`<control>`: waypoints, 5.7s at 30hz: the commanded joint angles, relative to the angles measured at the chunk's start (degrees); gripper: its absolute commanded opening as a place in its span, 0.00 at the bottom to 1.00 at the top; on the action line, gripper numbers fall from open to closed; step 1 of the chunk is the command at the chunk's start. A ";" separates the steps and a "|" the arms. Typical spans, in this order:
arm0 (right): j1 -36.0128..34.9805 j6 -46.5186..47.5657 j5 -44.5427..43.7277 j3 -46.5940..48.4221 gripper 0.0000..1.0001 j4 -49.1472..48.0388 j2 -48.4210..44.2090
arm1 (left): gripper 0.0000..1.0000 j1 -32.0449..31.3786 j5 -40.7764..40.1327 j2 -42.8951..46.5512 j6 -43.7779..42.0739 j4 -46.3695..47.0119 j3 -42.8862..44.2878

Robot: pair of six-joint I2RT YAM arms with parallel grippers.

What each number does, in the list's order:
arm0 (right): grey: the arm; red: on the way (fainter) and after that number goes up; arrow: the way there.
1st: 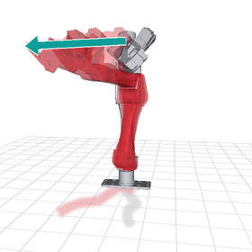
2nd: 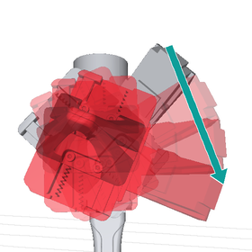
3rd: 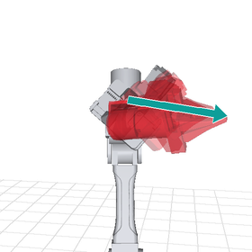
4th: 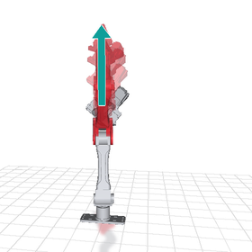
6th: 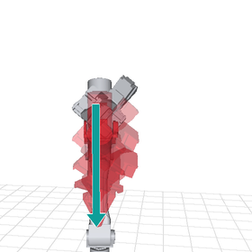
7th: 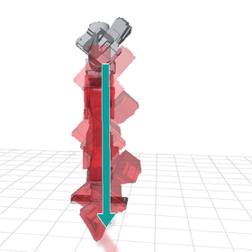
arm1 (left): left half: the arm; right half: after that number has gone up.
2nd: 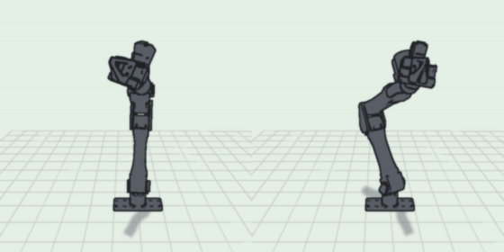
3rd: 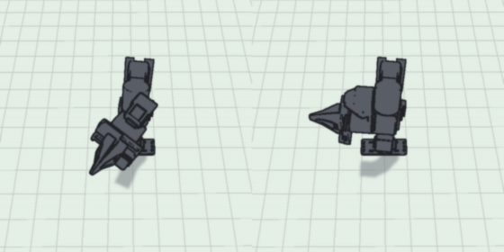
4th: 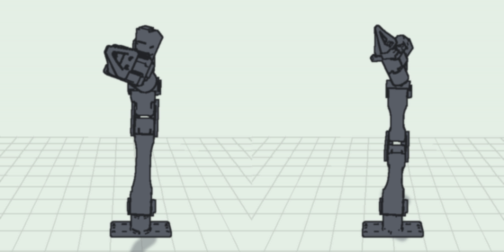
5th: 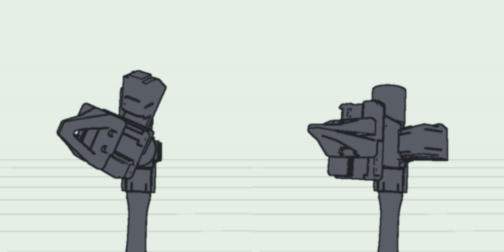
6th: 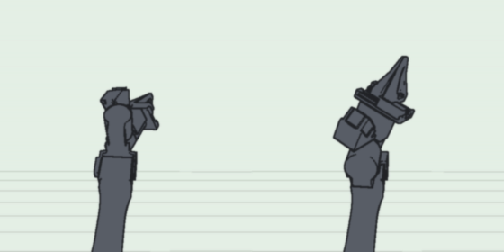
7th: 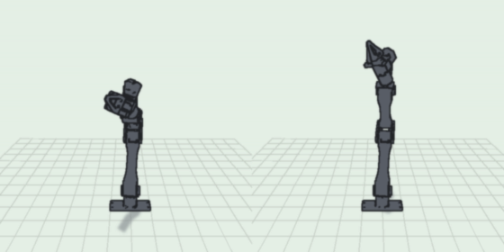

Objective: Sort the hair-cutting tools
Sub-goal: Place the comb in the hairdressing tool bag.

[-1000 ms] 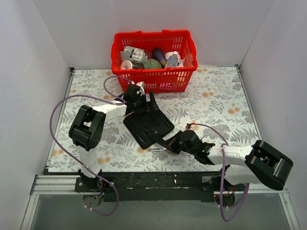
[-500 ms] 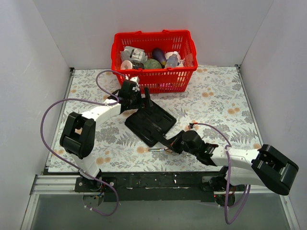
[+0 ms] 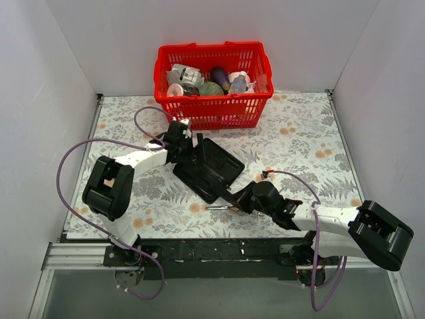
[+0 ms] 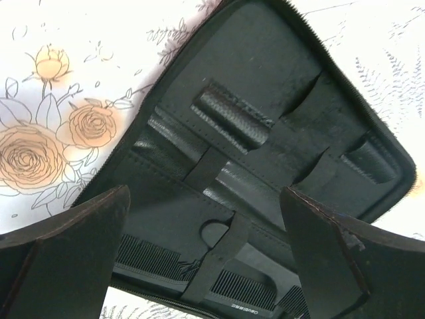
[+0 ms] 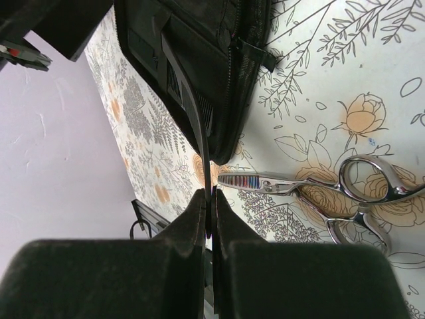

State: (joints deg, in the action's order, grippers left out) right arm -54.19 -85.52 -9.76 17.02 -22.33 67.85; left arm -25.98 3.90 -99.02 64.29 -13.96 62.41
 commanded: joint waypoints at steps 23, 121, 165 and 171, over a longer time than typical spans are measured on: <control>2.51 3.16 2.54 6.01 0.01 -8.78 12.91 | 0.98 0.31 -0.47 -2.67 -1.19 0.51 -3.44; 2.16 -1.85 5.01 16.56 0.93 -23.47 36.75 | 0.98 -5.14 -0.47 3.48 2.33 -0.11 -10.38; 0.05 57.83 3.43 36.94 0.01 38.24 15.72 | 0.98 -4.96 -9.96 14.48 -0.49 -5.21 -7.82; -0.03 58.01 2.29 39.32 0.01 34.63 21.95 | 0.98 -3.38 -11.38 10.44 2.58 -3.97 -9.94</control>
State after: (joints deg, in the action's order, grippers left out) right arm -53.87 -28.69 -7.53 52.75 16.19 86.06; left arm -30.50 -4.78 -86.76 64.99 -18.02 53.41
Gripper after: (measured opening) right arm 0.021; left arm 0.981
